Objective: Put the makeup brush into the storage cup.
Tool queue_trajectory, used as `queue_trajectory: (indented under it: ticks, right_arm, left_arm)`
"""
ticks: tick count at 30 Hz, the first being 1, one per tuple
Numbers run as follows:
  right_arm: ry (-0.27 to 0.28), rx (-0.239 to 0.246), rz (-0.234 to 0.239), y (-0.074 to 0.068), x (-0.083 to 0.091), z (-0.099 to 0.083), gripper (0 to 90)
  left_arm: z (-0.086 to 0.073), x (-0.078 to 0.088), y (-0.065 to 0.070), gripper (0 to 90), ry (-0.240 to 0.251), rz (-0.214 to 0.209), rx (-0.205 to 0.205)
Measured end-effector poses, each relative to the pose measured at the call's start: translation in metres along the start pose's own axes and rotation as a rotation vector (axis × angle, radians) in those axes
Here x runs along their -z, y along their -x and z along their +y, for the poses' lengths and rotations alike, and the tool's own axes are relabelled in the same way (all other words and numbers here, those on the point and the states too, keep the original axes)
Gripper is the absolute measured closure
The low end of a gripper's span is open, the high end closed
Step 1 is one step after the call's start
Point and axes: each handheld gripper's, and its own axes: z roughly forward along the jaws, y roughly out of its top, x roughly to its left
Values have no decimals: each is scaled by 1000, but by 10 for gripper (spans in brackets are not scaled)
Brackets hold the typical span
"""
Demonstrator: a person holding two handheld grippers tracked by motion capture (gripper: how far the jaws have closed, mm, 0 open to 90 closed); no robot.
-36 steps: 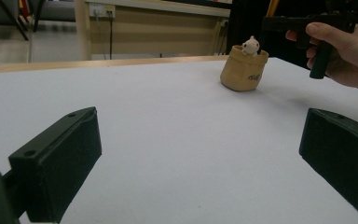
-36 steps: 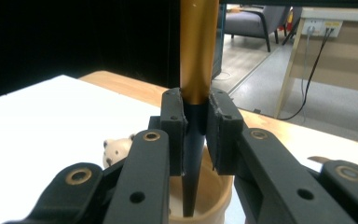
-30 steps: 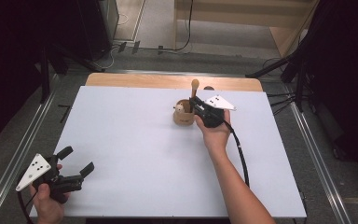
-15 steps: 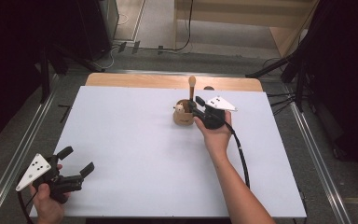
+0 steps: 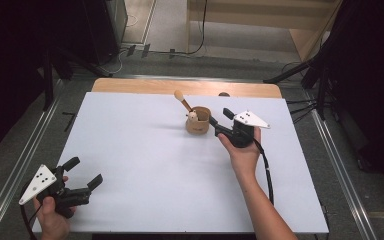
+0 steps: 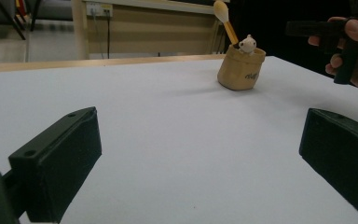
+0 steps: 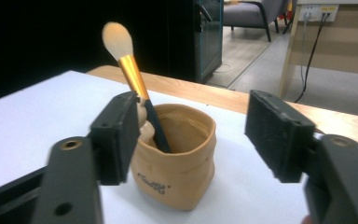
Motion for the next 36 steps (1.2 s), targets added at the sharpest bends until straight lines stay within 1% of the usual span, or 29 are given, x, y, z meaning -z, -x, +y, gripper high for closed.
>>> queue_trajectory:
  ticks: [2, 3, 4, 5, 7, 9, 10, 14, 15, 17, 19, 20, 22, 24, 29, 32, 33, 36]
  right_arm:
    - [4, -6, 7, 0, 6, 0, 269]
    - [1, -19, 16, 0, 9, 0, 251]
    - [11, -31, 19, 1, 12, 0, 215]
    - [19, -31, 6, 0, 16, -1, 176]
    - [25, -12, -12, 0, 20, -4, 172]
    - [8, -3, -22, -1, 24, -5, 140]
    - [9, 10, -26, -2, 27, -7, 140]
    - [37, -29, 7, -2, 38, -11, 138]
    - [37, -31, 6, -1, 40, -12, 138]
    - [40, -14, -9, 0, 45, -14, 138]
    - [45, -12, -15, 2, 50, -16, 134]
    - [41, -6, -17, 3, 52, -17, 132]
    - [34, 7, -37, 4, 56, -19, 132]
    - [38, 9, -42, 7, 60, -22, 127]
    - [22, 18, -64, 12, 70, -31, 124]
    - [14, 19, -70, 15, 75, -36, 123]
    - [-1, 21, -64, 17, 78, -38, 118]
    - [-8, 27, -62, 19, 85, -42, 98]
  left_arm:
    - [0, -1, 0, 0, 0, -1, 3]
    - [0, -1, 0, 0, -2, -2, 2]
    - [0, -1, 0, 0, -4, -2, 1]
    - [0, -1, 1, 0, -3, -2, 1]
    - [0, -1, 1, 0, -2, -4, 0]
    - [0, -1, 1, 0, -2, -3, -2]
    - [0, -1, 1, 0, -2, -4, -1]
    - [0, -1, 2, 0, -3, -4, -4]
    - [0, -1, 2, 0, -3, -4, -3]
    - [0, -1, 2, 0, -3, -4, -4]
    - [0, -1, 2, 0, -4, -5, -7]
    - [0, -1, 2, 0, -5, -6, -7]
    - [0, -1, 3, 0, -3, -6, -6]
    - [0, -2, 3, 0, -4, -6, -9]
    - [0, -2, 3, 0, -6, -7, -10]
    - [0, -2, 3, 0, -7, -7, -12]
    - [0, -2, 3, 0, -8, -7, -12]
    - [0, -2, 3, 0, -7, -6, -12]
